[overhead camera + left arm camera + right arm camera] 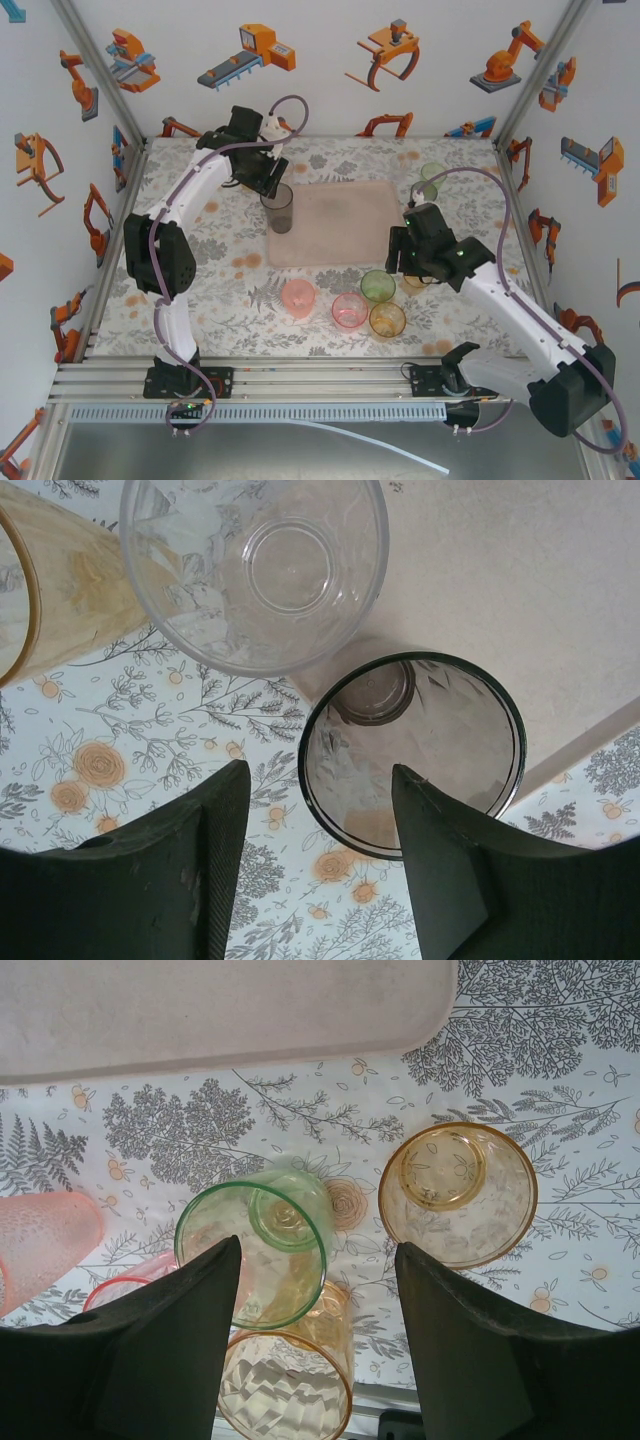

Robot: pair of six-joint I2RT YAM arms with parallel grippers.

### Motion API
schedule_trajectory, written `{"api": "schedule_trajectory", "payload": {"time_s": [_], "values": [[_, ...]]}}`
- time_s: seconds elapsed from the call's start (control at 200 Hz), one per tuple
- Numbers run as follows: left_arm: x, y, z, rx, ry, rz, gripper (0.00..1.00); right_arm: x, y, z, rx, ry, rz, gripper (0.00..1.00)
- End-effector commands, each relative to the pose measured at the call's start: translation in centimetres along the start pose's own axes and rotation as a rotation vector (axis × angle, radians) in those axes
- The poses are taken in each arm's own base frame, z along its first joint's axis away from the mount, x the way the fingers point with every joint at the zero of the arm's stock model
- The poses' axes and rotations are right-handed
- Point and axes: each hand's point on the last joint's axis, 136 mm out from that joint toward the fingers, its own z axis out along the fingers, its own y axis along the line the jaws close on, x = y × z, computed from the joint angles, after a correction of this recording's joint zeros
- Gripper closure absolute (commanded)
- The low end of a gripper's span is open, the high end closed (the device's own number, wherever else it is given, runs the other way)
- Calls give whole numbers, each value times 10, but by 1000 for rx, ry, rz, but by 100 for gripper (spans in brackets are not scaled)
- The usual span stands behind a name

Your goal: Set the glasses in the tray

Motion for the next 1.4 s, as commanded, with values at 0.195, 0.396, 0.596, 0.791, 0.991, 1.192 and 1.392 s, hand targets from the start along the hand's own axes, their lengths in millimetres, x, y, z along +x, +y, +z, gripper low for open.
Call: {"api": "schedule_trajectory", "payload": {"time_s": [0.195,0.396,0.596,0.791,0.991,1.192,1.392], "values": [[-7,-3,-60,-19,-60,1,36,-19,1,-26,-16,-92,33,39],[-3,-8,-97,-39,-99,7,16,-23,-8,-36,2,-124,86,35],[9,1,-127,-126,-111,11,1,-21,-19,-39,25,-147,124,32],[24,11,-140,-198,-113,-19,3,-20,-17,-40,6,-145,124,32],[33,41,-152,-250,-139,-183,3,-15,-11,-39,-40,-132,114,36],[38,74,-149,-210,-150,-380,3,-13,-11,-32,-32,-113,100,37],[23,96,-125,-236,-134,-377,3,-10,-3,-23,-76,-111,84,41]]}}
